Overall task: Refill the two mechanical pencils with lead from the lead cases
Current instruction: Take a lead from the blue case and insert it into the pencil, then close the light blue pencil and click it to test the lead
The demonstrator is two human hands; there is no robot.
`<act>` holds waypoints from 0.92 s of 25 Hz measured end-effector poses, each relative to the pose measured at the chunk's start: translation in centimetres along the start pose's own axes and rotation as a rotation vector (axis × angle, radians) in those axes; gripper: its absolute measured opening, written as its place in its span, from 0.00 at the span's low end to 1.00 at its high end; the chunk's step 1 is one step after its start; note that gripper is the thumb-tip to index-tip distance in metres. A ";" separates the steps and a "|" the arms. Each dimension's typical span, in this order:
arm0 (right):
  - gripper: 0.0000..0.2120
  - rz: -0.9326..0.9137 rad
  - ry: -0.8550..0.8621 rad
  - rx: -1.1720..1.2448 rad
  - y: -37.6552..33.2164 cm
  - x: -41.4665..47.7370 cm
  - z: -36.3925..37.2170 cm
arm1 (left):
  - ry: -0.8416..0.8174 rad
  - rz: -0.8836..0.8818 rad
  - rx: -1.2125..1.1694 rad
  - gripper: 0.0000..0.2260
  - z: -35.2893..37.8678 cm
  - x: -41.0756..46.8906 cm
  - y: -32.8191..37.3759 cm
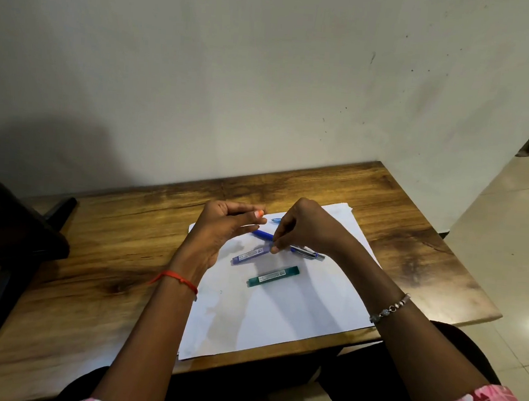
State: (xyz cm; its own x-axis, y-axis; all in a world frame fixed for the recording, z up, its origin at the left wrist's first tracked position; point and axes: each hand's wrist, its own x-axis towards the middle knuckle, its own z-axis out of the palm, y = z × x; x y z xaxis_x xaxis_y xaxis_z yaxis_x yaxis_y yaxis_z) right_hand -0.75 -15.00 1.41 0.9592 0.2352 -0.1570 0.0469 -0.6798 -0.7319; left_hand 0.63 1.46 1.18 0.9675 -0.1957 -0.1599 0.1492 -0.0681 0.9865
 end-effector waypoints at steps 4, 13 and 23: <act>0.06 0.046 0.156 0.184 0.5 0.2 -0.7 | -0.011 -0.004 0.004 0.09 0.3 0.1 -0.2; 0.07 0.175 0.308 0.732 1.0 -0.2 -2.4 | -0.037 -0.006 0.107 0.09 2.1 0.2 -0.2; 0.04 0.274 0.917 0.947 2.1 -0.6 -5.4 | 0.012 0.333 0.939 0.09 5.3 3.9 -2.3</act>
State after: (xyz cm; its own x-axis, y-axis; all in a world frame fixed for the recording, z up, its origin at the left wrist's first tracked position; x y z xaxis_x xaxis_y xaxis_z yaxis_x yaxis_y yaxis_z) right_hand 0.27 -20.30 3.54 0.7634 -0.6291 -0.1463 -0.0266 0.1957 -0.9803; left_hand 2.97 -4.37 -1.95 0.9335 -0.3359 0.1252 -0.3470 -0.7589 0.5510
